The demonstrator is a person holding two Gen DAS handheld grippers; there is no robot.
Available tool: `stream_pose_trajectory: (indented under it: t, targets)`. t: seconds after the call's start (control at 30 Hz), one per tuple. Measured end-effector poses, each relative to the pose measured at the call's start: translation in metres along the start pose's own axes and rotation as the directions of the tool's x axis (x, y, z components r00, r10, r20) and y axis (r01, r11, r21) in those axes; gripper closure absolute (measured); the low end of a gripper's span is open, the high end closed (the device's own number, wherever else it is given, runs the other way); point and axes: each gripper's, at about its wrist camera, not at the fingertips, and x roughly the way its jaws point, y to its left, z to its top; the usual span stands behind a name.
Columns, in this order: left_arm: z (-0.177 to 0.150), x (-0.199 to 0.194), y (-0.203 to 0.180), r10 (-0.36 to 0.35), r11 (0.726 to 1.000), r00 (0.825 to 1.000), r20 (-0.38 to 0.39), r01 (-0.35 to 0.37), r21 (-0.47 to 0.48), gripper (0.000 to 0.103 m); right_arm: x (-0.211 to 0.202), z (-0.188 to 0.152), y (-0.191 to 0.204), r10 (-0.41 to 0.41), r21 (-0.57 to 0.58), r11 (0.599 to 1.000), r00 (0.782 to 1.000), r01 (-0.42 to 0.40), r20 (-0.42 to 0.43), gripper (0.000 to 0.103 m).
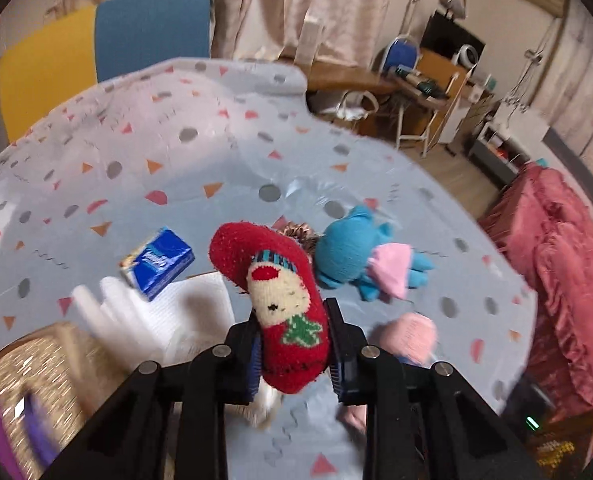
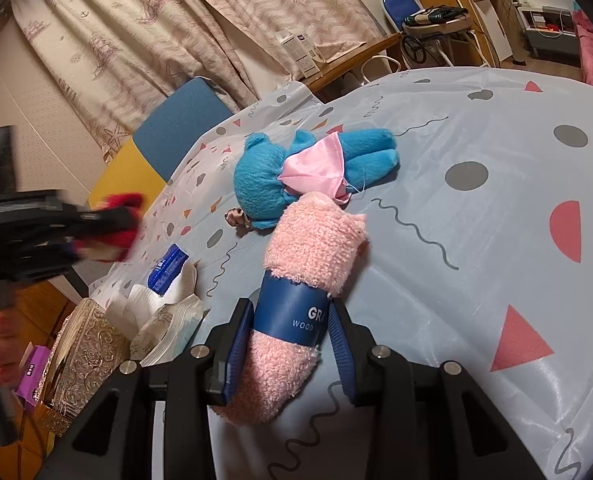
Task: Organize soft objects
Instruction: 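Carry the red sock into the tray and release it while the right holds the pink sock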
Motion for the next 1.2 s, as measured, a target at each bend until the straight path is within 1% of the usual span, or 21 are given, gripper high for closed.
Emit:
stream_pose_trajectory:
  t: [0.07, 0.17, 0.27, 0.37, 0.5, 0.57, 0.63, 0.73, 0.83, 0.87, 0.93, 0.97, 1.0, 1.03, 1.1, 1.17, 1.2]
  targets:
    - [-0.004, -0.023, 0.000, -0.014, 1.000, 1.000, 0.025, 0.013, 0.013, 0.076, 0.000, 0.000, 0.000, 0.001, 0.001, 1.000, 1.000, -0.001, 0.000, 0.066]
    - [-0.020, -0.066, 0.004, -0.020, 0.999, 0.998, 0.059, 0.018, 0.043, 0.076, 0.000, 0.000, 0.000, 0.000, 0.000, 1.000, 1.000, 0.000, 0.000, 0.066]
    - [-0.036, -0.112, 0.023, -0.045, 0.999, 0.995, 0.090, 0.043, 0.027, 0.076, 0.000, 0.000, 0.000, -0.001, -0.001, 1.000, 1.000, 0.001, -0.001, 0.066]
    - [-0.046, -0.142, 0.047, -0.035, 0.999, 0.992, 0.123, 0.035, 0.007, 0.076, 0.000, 0.000, 0.000, -0.003, -0.002, 1.000, 1.000, 0.003, -0.002, 0.066]
    - [-0.065, -0.183, 0.100, 0.022, 0.999, 0.987, 0.157, -0.014, -0.052, 0.076, 0.001, 0.000, 0.000, 0.000, 0.001, 1.000, 1.000, 0.000, -0.004, 0.066]
    - [-0.075, -0.197, 0.130, 0.070, 0.994, 0.983, 0.172, -0.055, -0.089, 0.076, 0.001, 0.000, 0.000, -0.001, 0.001, 1.000, 1.000, 0.001, -0.004, 0.066]
    - [-0.085, -0.205, 0.163, 0.107, 0.988, 0.980, 0.170, -0.086, -0.126, 0.076, 0.001, 0.000, 0.000, 0.000, 0.001, 1.000, 1.000, 0.000, -0.005, 0.066]
    - [-0.103, -0.204, 0.209, 0.147, 0.977, 0.980, 0.135, -0.122, -0.177, 0.075, 0.001, 0.000, 0.000, -0.001, 0.001, 1.000, 1.000, 0.001, -0.005, 0.066]
    - [-0.127, -0.186, 0.252, 0.191, 0.961, 0.980, 0.063, -0.173, -0.215, 0.075, 0.001, 0.000, 0.000, -0.004, -0.001, 1.000, 1.000, 0.004, -0.005, 0.066]
    - [-0.136, -0.175, 0.267, 0.195, 0.956, 0.980, 0.028, -0.183, -0.228, 0.075, 0.001, 0.000, 0.000, -0.004, -0.001, 1.000, 1.000, 0.004, -0.006, 0.066]
    - [-0.151, -0.161, 0.289, 0.198, 0.946, 0.980, -0.010, -0.194, -0.258, 0.075, 0.001, 0.000, 0.001, -0.005, -0.002, 1.000, 1.000, 0.005, -0.006, 0.066]
    - [-0.160, -0.148, 0.302, 0.182, 0.943, 0.982, -0.047, -0.187, -0.274, 0.075, 0.002, 0.000, 0.001, -0.005, -0.002, 1.000, 1.000, 0.005, -0.006, 0.066]
    - [-0.165, -0.140, 0.307, 0.173, 0.942, 0.983, -0.065, -0.184, -0.281, 0.075, 0.002, 0.000, 0.001, -0.006, -0.003, 1.000, 1.000, 0.006, -0.006, 0.066]
    - [-0.172, -0.132, 0.314, 0.182, 0.939, 0.980, -0.084, -0.198, -0.282, 0.075, 0.002, 0.000, 0.001, -0.007, -0.003, 1.000, 1.000, 0.007, -0.006, 0.066]
    - [-0.180, -0.114, 0.321, 0.196, 0.943, 0.973, -0.121, -0.221, -0.248, 0.075, 0.002, 0.000, 0.001, -0.008, -0.003, 1.000, 1.000, 0.008, -0.006, 0.066]
    - [-0.186, -0.104, 0.328, 0.226, 0.940, 0.965, -0.132, -0.252, -0.230, 0.075, 0.002, 0.000, 0.001, -0.007, -0.003, 1.000, 1.000, 0.007, -0.006, 0.066]
    - [-0.189, -0.098, 0.336, 0.225, 0.937, 0.964, -0.145, -0.255, -0.239, 0.075, 0.002, 0.000, 0.001, -0.007, -0.003, 1.000, 1.000, 0.007, -0.006, 0.066]
